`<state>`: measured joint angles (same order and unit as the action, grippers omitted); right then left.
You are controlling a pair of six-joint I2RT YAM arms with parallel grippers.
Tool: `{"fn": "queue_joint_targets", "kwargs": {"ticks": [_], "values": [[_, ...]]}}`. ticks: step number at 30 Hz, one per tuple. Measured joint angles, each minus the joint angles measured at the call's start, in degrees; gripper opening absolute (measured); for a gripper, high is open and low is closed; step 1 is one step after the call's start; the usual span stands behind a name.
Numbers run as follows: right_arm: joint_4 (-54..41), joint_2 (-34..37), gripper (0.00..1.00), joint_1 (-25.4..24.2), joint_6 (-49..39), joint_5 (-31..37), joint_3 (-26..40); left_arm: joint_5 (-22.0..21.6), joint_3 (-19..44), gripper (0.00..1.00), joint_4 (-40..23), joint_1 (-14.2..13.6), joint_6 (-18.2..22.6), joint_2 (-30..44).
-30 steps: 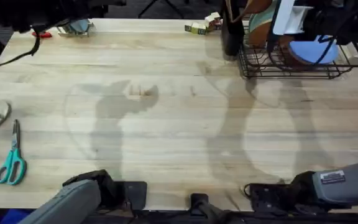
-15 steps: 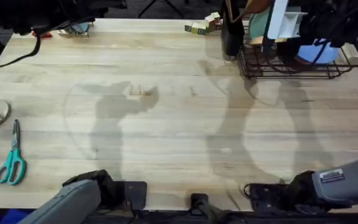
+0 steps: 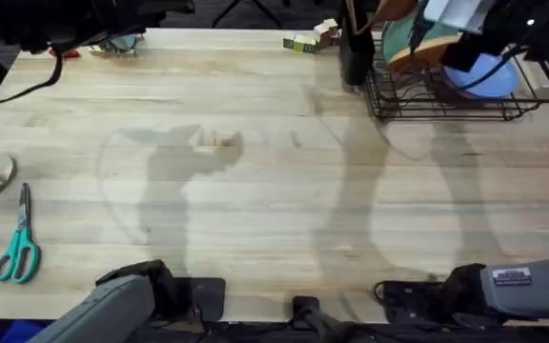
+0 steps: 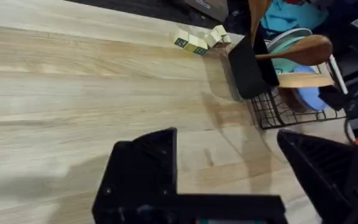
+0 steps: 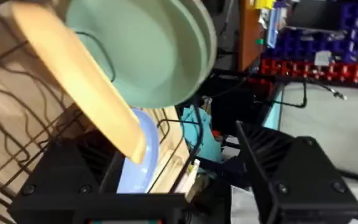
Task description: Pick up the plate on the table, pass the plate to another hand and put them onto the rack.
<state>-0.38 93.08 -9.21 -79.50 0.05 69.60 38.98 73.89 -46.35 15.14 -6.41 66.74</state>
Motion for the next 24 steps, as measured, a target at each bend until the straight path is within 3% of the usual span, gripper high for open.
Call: {"fn": "queue_joint_targets", "kwargs": {"ticks": [10, 24], "values": [[-0.33, -4.28, 0.996, 0.00, 9.94, 2.41, 0.00, 0.92, 0.00, 0.994, 0.00, 0.00, 0.02, 0.00], [-13.32, -4.30, 0.996, 0.00, 13.49, 4.70, 0.00, 3.72, 0.00, 0.994, 0.02, 0.00, 0.00, 0.00]]}}
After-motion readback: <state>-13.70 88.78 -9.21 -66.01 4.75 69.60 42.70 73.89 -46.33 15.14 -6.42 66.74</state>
